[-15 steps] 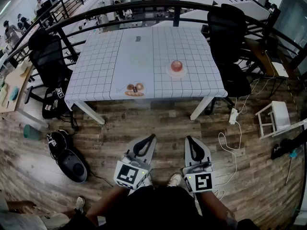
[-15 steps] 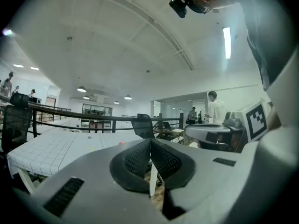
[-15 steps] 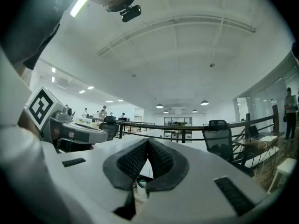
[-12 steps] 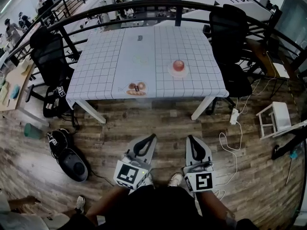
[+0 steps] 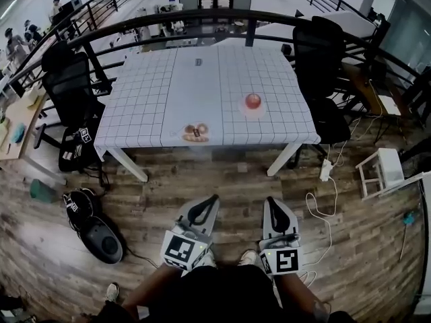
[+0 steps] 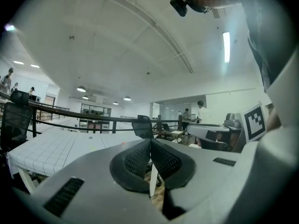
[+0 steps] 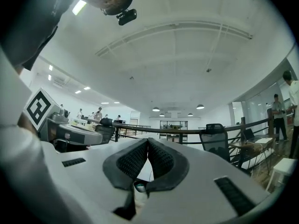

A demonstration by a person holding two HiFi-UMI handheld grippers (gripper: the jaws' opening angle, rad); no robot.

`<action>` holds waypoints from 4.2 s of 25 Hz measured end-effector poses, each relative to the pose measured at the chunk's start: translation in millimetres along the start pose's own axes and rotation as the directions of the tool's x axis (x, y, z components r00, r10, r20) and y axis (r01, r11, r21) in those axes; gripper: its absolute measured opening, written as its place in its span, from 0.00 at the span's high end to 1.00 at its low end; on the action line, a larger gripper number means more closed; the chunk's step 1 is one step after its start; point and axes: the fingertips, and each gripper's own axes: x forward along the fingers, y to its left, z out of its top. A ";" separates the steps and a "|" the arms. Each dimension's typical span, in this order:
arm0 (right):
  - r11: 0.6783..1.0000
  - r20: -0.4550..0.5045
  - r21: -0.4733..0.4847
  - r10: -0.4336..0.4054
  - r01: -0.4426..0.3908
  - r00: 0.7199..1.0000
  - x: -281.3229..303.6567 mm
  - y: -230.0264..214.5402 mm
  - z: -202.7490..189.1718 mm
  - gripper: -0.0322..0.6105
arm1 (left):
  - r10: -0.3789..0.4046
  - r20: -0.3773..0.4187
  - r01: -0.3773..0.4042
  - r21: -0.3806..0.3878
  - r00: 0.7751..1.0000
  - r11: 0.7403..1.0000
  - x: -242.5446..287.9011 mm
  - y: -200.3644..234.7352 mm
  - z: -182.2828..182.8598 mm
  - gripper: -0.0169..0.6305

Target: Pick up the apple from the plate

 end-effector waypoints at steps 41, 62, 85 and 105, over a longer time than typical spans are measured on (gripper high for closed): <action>0.995 -0.014 0.093 0.031 -0.030 0.999 191.2 -165.3 -57.4 0.91 | 0.051 -0.062 -0.051 -0.001 0.997 0.999 240.4 83.6 9.3 0.94; 0.993 -0.035 0.115 -0.012 0.016 0.999 282.9 -215.8 -83.9 0.91 | -0.042 -0.061 0.044 0.040 0.997 0.998 349.2 122.3 1.0 0.94; 0.994 -0.128 -0.011 -0.109 0.108 0.986 398.6 -249.9 -113.0 0.91 | -0.245 -0.116 0.249 0.026 0.963 0.968 450.8 198.2 -15.9 0.94; 0.997 -0.103 0.036 0.076 -0.073 0.992 444.6 -279.8 -128.7 0.91 | -0.046 -0.171 0.039 -0.042 0.984 0.998 493.4 218.5 -50.0 0.94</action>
